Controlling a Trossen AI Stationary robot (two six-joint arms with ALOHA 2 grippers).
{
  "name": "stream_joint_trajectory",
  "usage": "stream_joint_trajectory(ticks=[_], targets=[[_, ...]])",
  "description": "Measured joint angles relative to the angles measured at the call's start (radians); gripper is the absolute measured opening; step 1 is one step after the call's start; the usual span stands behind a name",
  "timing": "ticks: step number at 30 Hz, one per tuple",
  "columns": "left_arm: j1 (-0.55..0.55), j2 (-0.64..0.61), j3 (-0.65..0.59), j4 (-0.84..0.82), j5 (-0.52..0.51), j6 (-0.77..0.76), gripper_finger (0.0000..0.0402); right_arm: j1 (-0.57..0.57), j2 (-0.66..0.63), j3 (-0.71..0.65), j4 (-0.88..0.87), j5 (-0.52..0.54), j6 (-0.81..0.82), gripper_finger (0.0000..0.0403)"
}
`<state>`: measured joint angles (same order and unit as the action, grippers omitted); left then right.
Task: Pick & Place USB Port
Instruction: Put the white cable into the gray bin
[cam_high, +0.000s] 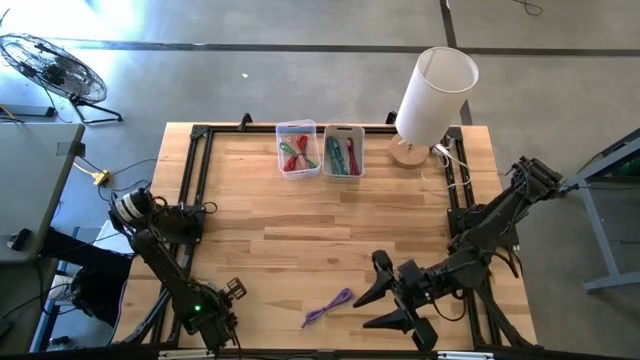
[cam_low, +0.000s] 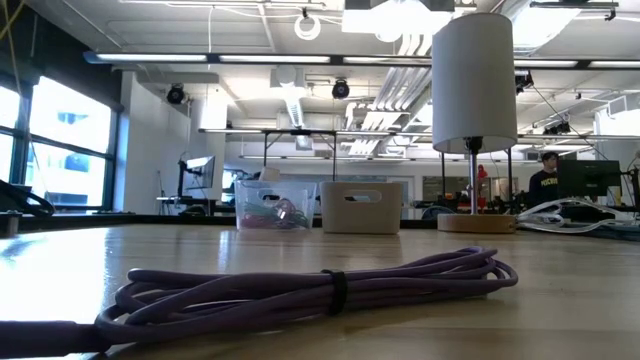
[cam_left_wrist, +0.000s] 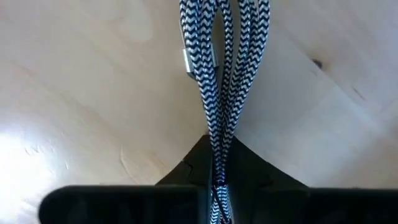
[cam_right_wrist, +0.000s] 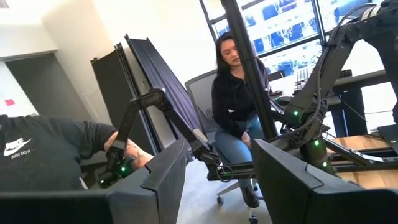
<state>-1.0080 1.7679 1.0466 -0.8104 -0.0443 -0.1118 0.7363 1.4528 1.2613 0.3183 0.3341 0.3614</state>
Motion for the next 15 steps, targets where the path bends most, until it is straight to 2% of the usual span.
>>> stream_joint_trajectory(ticks=[8, 15], targets=[[0.0, 0.005, 0.021, -0.007, -0.032, -0.201, 0.0014, 0.024, 0.0, 0.0, 0.0, -0.007, -0.028, 0.0177], [0.015, 0.007, 0.148, -0.005, -0.21, -0.326, 0.0014, 0.07, 0.0, 0.0, -0.007, -0.023, -0.076, 0.0177]])
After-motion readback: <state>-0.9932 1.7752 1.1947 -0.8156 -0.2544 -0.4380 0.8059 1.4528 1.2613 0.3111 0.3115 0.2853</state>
